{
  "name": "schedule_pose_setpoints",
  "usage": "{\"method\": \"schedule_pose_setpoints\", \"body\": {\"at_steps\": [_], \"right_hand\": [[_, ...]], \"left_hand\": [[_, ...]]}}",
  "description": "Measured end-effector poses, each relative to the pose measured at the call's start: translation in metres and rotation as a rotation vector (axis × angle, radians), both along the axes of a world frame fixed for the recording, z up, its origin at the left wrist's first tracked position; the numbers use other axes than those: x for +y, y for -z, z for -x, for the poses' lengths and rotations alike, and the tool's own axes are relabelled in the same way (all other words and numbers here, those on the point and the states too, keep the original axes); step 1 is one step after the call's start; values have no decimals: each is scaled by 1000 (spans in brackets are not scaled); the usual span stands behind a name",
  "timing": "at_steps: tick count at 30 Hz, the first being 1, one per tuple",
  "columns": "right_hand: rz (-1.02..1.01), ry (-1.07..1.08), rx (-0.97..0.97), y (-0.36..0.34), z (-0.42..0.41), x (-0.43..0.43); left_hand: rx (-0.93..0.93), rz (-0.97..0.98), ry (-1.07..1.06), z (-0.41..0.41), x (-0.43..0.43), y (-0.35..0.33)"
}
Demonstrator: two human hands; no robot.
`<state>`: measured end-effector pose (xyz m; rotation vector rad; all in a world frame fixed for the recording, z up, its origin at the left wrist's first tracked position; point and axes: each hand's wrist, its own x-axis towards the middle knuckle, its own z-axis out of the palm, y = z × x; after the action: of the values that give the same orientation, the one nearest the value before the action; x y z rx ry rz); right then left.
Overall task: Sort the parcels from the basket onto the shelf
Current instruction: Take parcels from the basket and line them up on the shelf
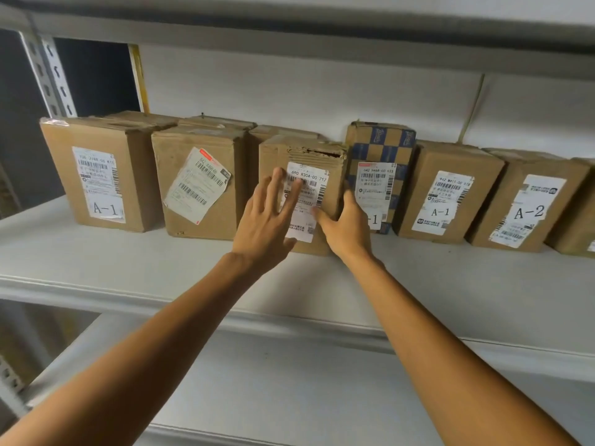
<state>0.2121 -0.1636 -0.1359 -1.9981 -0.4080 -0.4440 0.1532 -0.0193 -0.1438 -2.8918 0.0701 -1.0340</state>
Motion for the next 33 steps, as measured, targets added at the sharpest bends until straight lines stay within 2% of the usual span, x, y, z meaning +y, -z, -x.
{"method": "schedule_pose_setpoints", "body": {"at_steps": [5, 8, 11, 15, 21, 28, 33], "right_hand": [[-3, 14, 47, 4, 1, -3], [12, -66, 128, 7, 12, -15], [13, -146, 182, 5, 31, -41], [125, -117, 148, -1, 60, -100], [312, 90, 127, 3, 125, -226], [271, 365, 209, 28, 235, -387], [223, 541, 418, 58, 317, -493]], "left_hand": [[6, 12, 15, 1, 0, 3], [19, 45, 51, 11, -6, -4], [54, 69, 100, 24, -20, -12], [130, 181, 223, 41, -60, -24], [271, 222, 426, 66, -172, -29], [496, 180, 709, 109, -352, -8], [667, 40, 901, 155, -472, 26]]}}
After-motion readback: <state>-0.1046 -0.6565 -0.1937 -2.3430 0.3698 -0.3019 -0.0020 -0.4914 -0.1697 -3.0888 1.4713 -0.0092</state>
